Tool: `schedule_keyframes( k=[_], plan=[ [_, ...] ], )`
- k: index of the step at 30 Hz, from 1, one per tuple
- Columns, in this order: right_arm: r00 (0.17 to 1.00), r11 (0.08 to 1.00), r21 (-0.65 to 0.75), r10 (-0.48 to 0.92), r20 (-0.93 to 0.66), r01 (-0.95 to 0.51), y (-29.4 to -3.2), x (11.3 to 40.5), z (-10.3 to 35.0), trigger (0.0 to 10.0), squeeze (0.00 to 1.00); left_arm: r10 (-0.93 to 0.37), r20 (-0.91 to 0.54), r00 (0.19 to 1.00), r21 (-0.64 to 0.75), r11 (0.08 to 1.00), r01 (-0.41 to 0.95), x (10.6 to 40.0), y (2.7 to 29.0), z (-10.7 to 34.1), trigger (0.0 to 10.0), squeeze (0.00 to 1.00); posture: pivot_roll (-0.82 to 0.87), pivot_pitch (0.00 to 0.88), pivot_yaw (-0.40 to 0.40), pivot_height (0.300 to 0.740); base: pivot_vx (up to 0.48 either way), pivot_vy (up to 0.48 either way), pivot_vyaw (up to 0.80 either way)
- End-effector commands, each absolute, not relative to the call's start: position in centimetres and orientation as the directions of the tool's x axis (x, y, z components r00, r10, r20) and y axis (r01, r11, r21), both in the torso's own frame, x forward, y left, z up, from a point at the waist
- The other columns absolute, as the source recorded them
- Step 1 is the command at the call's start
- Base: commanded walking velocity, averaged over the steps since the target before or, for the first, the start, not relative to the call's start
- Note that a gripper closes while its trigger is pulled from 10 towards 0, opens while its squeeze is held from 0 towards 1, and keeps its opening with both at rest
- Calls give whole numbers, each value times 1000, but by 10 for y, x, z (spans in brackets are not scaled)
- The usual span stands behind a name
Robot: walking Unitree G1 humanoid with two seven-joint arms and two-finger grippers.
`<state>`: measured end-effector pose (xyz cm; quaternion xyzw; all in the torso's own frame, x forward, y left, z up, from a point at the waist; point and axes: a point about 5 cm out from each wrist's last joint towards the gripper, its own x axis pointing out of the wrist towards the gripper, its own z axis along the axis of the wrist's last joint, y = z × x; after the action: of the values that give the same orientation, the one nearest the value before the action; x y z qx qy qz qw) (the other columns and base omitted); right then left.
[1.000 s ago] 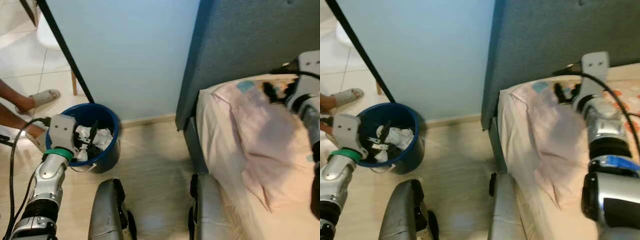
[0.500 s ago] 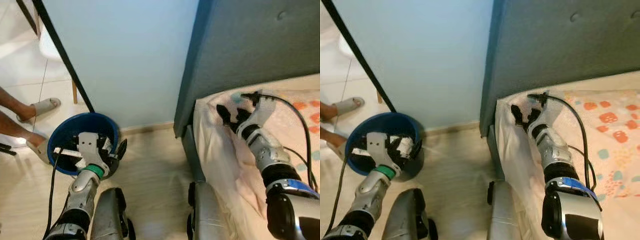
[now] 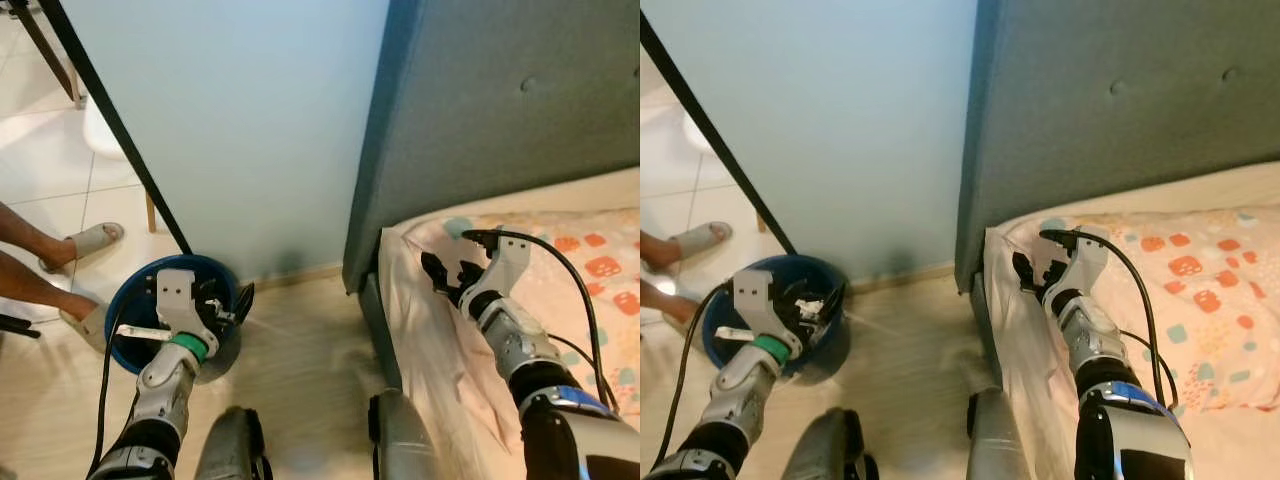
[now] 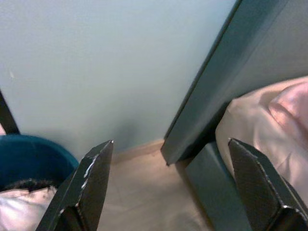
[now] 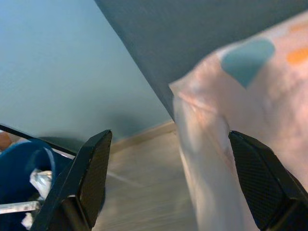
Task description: Clean up the room
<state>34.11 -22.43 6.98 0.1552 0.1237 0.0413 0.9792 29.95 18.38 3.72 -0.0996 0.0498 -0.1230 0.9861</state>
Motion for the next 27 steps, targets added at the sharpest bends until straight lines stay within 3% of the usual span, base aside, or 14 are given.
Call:
schedule_keyframes(
  k=[1, 12, 19, 20, 27],
  plan=[
    [957, 947, 320, 126, -260, -37, -220, 337, 60, 10000, 0, -260, -115, 959, -215, 949, 231, 294, 184, 28, 10000, 0, -103, 24, 34, 685, 0, 0, 0],
    [895, 963, 267, 144, -421, -29, -206, 310, 19, 10000, 0, -287, -173, 942, -227, 943, 245, 285, 172, 14, 10000, 0, -103, 17, 27, 715, 0, 0, 0],
    [907, 963, 264, 62, -417, 56, -217, 309, 20, 10000, 0, -363, -135, 922, -257, 911, 322, 288, 163, 19, 10000, 0, -109, 9, 31, 715, 0, 0, -800],
    [921, 961, 254, -2, -389, 110, -229, 314, 29, 10000, 0, -389, -124, 913, -253, 902, 350, 291, 161, 22, 10000, 0, -113, 9, 33, 715, 0, 0, -800],
    [923, 961, 221, -73, -377, 166, -243, 315, 35, 10000, 0, -377, -144, 915, -243, 910, 337, 292, 161, 21, 10000, 0, -113, 9, 33, 715, 0, 0, -800]
  ],
)
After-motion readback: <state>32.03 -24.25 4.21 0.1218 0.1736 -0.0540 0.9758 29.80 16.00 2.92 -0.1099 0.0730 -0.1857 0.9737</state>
